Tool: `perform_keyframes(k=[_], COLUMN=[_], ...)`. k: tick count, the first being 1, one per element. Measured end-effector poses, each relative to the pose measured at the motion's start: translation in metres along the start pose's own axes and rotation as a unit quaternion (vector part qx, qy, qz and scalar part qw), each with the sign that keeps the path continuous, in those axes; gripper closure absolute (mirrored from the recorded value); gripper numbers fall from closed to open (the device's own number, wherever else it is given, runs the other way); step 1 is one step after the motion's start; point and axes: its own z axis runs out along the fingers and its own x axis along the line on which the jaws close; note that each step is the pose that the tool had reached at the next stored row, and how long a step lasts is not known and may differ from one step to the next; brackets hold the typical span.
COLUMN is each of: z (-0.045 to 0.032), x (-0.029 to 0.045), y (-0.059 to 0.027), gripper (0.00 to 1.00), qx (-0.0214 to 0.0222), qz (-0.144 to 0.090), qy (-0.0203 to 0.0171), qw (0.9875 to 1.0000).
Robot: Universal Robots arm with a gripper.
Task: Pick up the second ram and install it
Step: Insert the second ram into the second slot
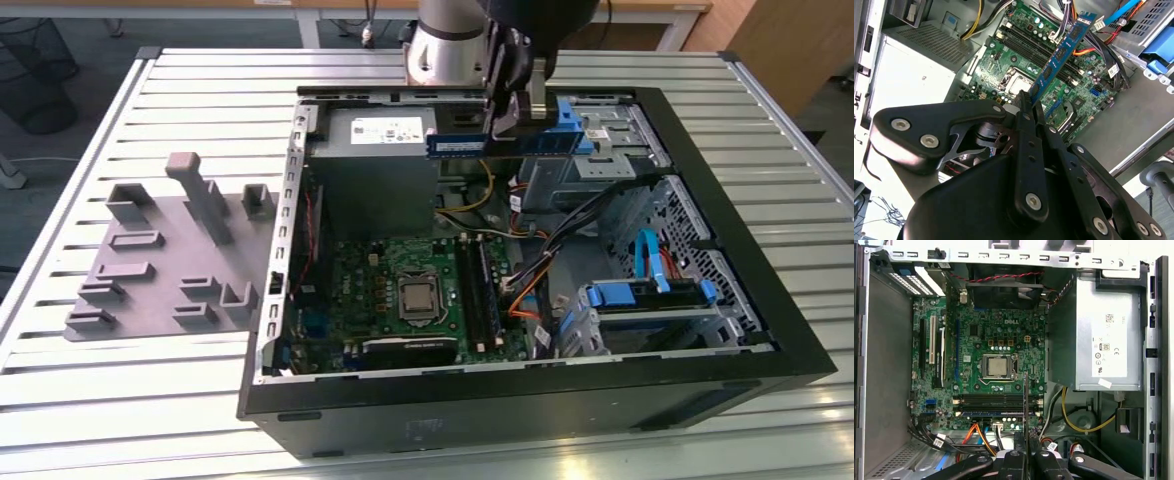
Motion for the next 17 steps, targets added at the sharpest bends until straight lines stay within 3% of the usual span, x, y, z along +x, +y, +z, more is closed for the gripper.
perform_keyframes(k=[7,10,13,17], z=[0.0000,0.0001,0.0004,0.0009], x=[0.0000,0.0000,0.0000,0.0001], y=[-0.0002,-0.0003,-0.0003,-0.0002], gripper=[0.86,0.86,0.86,0.86], qx=[0.0001,0.0010,0.0024,0.0043], qz=[0.003,0.019,0.046,0.082], qy=[0.0002,-0.0001,-0.0007,-0.0017], qw=[1.0000,0.9998,0.9990,0.9966])
